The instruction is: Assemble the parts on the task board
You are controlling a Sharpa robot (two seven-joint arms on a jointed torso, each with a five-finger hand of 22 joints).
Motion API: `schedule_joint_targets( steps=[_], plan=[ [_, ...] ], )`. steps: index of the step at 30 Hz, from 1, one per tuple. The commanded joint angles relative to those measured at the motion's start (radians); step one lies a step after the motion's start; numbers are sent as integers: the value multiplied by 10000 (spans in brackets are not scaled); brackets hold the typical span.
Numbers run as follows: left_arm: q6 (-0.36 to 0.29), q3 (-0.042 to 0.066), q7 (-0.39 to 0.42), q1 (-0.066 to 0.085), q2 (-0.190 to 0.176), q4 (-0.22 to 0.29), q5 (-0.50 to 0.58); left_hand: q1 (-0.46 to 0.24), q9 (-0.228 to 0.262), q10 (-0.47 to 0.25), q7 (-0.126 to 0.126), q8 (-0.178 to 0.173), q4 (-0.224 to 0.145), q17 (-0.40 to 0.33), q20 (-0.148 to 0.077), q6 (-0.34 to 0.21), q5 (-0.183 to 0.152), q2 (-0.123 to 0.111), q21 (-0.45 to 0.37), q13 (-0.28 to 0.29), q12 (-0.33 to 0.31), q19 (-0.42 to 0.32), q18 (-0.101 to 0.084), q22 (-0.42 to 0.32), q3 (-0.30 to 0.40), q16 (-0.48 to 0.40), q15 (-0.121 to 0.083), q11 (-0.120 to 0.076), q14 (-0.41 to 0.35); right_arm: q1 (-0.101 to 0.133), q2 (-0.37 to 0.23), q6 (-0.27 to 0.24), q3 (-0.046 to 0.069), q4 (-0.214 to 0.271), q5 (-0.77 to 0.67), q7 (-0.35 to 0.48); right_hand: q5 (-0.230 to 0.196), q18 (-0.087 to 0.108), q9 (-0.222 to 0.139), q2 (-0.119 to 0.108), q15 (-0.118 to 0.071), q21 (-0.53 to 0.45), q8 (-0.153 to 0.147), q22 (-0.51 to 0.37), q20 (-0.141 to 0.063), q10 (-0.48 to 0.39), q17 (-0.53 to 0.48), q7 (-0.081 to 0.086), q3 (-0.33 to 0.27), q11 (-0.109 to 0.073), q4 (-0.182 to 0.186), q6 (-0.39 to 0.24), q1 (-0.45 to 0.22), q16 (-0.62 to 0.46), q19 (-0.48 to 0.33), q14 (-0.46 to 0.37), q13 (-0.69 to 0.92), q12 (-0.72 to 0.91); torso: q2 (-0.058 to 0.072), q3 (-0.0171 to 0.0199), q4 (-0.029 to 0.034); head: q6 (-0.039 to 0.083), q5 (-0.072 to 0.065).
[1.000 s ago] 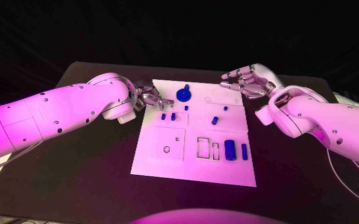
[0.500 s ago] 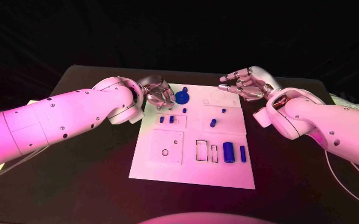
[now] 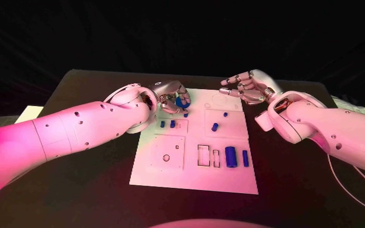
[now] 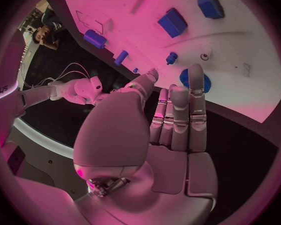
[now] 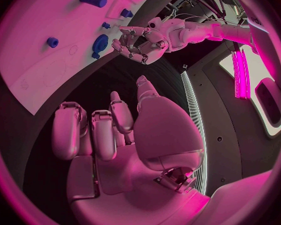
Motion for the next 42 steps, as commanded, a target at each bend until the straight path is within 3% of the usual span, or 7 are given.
schedule_joint_targets(
  steps=[1, 2, 6, 11, 21, 26, 42],
  plan=[
    [293, 2, 224, -26, 113, -92, -1002, 32, -207, 107, -24, -133, -4, 1275, -63, 139, 32, 37, 818, -218, -98, 585, 9, 633, -64, 1456, -48, -6, 641, -12, 15, 31, 1, -4, 42, 129, 62, 86, 12, 104, 26, -35, 16, -14, 9, -92, 721, -3, -60, 1, -8, 14, -5, -54, -87, 624, 92, -62, 6, 2, -12, 13, 9],
    [418, 2, 150, -32, 149, -125, -1088, 25, -296, 133, -48, -191, 1, 1800, -82, 194, 32, 35, 1581, -314, -137, 923, -113, 1266, -70, 2031, -67, -13, 869, -12, 17, 31, 1, -4, 48, 132, 62, 86, 12, 104, 26, -35, 16, -14, 9, -92, 721, -3, -60, 1, -8, 14, -5, -54, -87, 624, 92, -62, 6, 0, -12, 8, 8],
    [920, 2, -165, -45, 285, -253, -1416, -7, -520, 202, -68, -349, 27, 3024, -126, 329, 24, 33, 3327, -562, -242, 1616, -385, 2733, -122, 3298, -96, -43, 1364, -14, 24, 33, 1, -4, 61, 135, 62, 86, 12, 104, 26, -35, 16, -14, 9, -92, 721, -3, -60, 1, -8, 14, -5, -54, -87, 624, 92, -62, 8, 3, -9, 6, 21],
    [1460, 5, -543, -51, 412, -359, -1686, -14, -683, 415, -114, -443, 55, 3456, -174, 517, 29, 65, 4330, -751, -298, 1962, -537, 3592, -109, 3776, -152, -93, 1559, -15, 29, 41, 1, -5, 65, 133, 62, 86, 12, 104, 26, -35, 16, -14, 9, -92, 721, -3, -60, 1, -8, 14, -5, -54, -87, 624, 92, -62, 14, 8, -31, -22, 33],
    [1767, 9, -759, -53, 561, -487, -1863, 45, -834, 732, -190, -546, 73, 3373, -277, 712, 82, 133, 4884, -955, -448, 2113, -617, 4094, 68, 3810, -272, -204, 1585, -15, 32, 49, 1, -4, 65, 129, 62, 86, 12, 104, 26, -35, 16, -14, 9, -92, 721, -3, -60, 1, -8, 14, -5, -54, -87, 624, 92, -62, 11, -1, 3, -44, -4],
    [1653, 10, -698, -64, 684, -638, -1913, 89, -894, 905, -203, -587, 68, 3352, -310, 800, 111, 160, 5116, -1039, -527, 2157, -657, 4310, 213, 3826, -309, -232, 1589, -15, 53, 48, 1, -9, 65, 131, 77, 85, 13, 126, 26, -34, 16, -8, 9, -91, 724, -3, -63, 0, -13, 13, 11, -55, -82, 625, 94, -57, 16, -8, -18, -55, 10],
    [1850, 11, -741, -95, 809, -698, -1993, 250, -1087, 1678, -211, -677, -107, 3303, -331, 1360, -54, 437, 5842, -1322, -969, 2226, -784, 5023, 1289, 3930, -328, -294, 1590, -14, 66, 83, 1, -28, 65, 120, 82, 86, 14, 149, 26, -36, 16, -12, 8, -95, 720, -2, -67, 1, -7, 12, 11, -59, -82, 624, 88, -64, 11, -3, 6, -102, 0]
  ],
)
